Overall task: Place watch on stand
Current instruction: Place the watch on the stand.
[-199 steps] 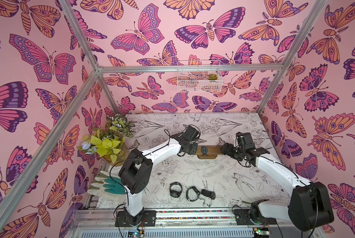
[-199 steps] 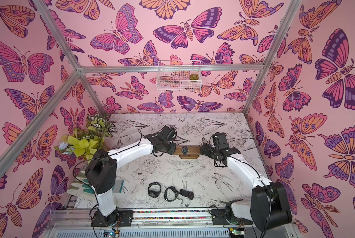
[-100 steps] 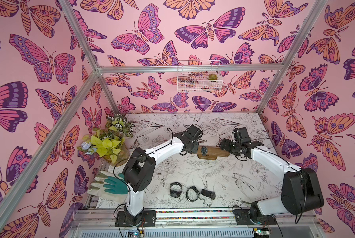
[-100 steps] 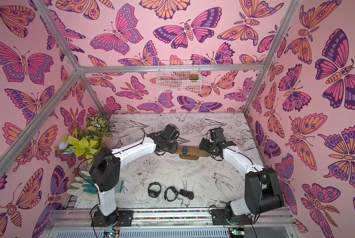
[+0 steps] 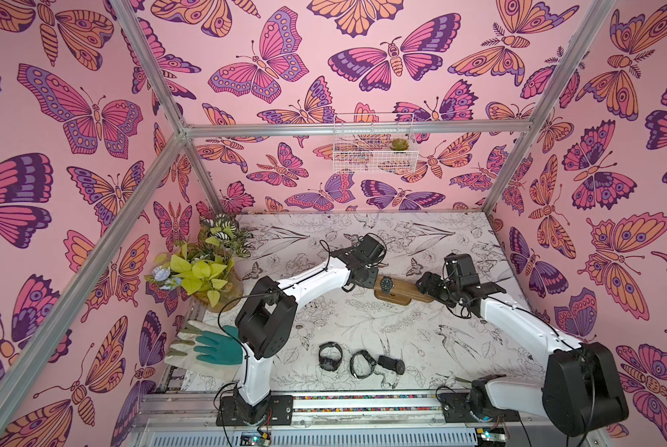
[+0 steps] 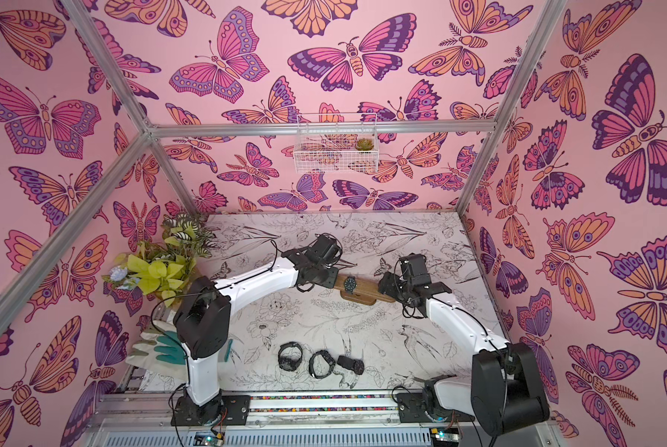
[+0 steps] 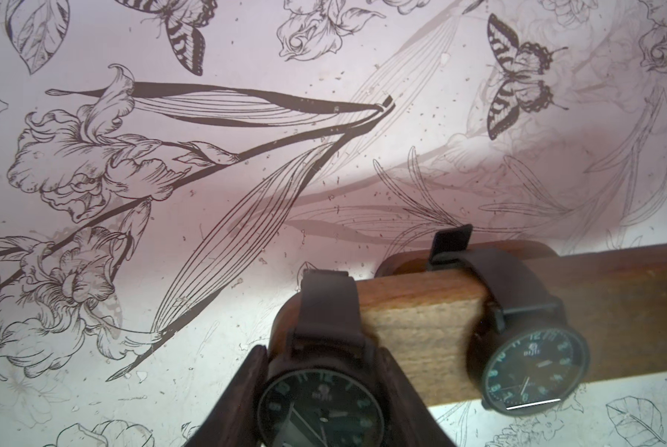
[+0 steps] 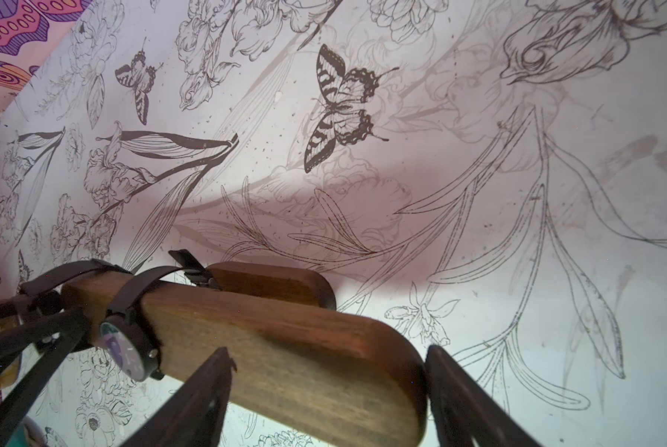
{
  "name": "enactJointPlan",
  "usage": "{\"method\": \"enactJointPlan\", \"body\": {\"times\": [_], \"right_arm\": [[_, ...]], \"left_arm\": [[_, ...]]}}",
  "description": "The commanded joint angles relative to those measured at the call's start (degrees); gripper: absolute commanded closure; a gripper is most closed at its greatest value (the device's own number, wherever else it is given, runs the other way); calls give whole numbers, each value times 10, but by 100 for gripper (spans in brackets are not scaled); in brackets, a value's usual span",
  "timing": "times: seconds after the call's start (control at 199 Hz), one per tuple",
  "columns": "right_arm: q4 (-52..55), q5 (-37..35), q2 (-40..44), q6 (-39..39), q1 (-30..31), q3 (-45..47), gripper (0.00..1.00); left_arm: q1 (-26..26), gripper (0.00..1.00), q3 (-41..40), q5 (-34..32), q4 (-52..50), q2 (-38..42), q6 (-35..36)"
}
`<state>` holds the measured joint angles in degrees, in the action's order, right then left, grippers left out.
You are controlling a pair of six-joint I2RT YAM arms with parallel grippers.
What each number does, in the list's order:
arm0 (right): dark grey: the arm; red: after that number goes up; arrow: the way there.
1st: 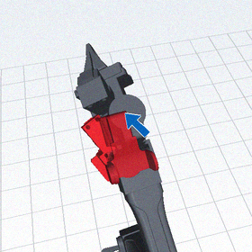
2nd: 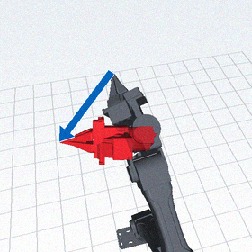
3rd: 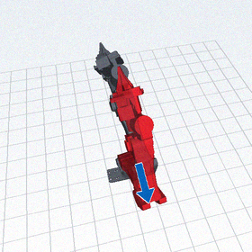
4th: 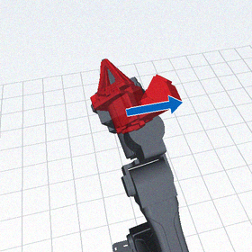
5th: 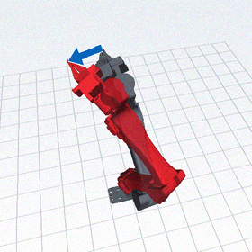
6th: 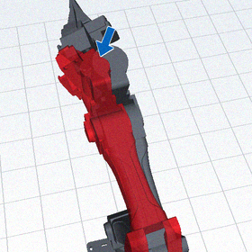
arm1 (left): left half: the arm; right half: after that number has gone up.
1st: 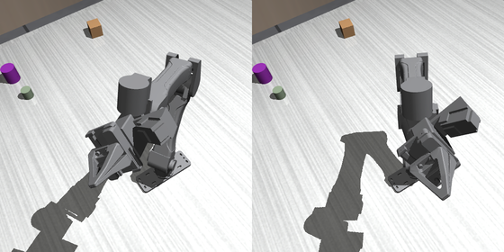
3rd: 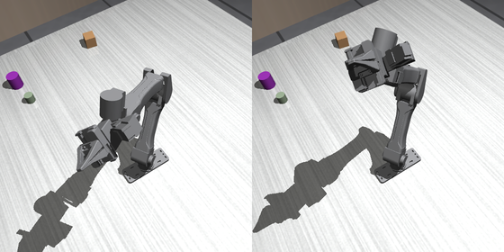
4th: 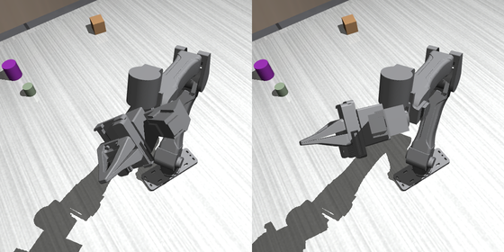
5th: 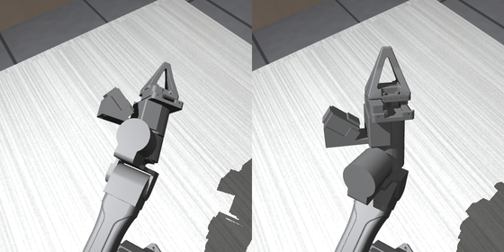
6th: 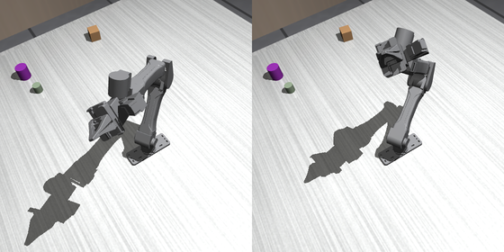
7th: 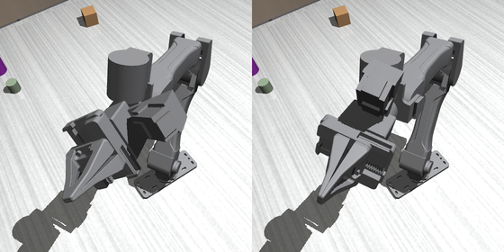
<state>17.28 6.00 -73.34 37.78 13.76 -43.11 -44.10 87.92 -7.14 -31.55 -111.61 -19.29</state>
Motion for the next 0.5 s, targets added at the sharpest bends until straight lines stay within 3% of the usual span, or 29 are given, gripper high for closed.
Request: {"method": "enactJointPlan", "body": {"times": [0.0, 0.312, 0.498], "right_arm": [[-6, 5, 8, 11, 1, 0, 20], [-10, 6, 12, 12, 1, 13, 21], [-12, 7, 11, 13, 1, 15, 21]], "left_arm": [[-8, 59, -10, 27, -6, 2, 15], [-11, 43, -15, 50, -4, 16, 17], [-11, 41, -26, 62, 8, 28, 9]]}}
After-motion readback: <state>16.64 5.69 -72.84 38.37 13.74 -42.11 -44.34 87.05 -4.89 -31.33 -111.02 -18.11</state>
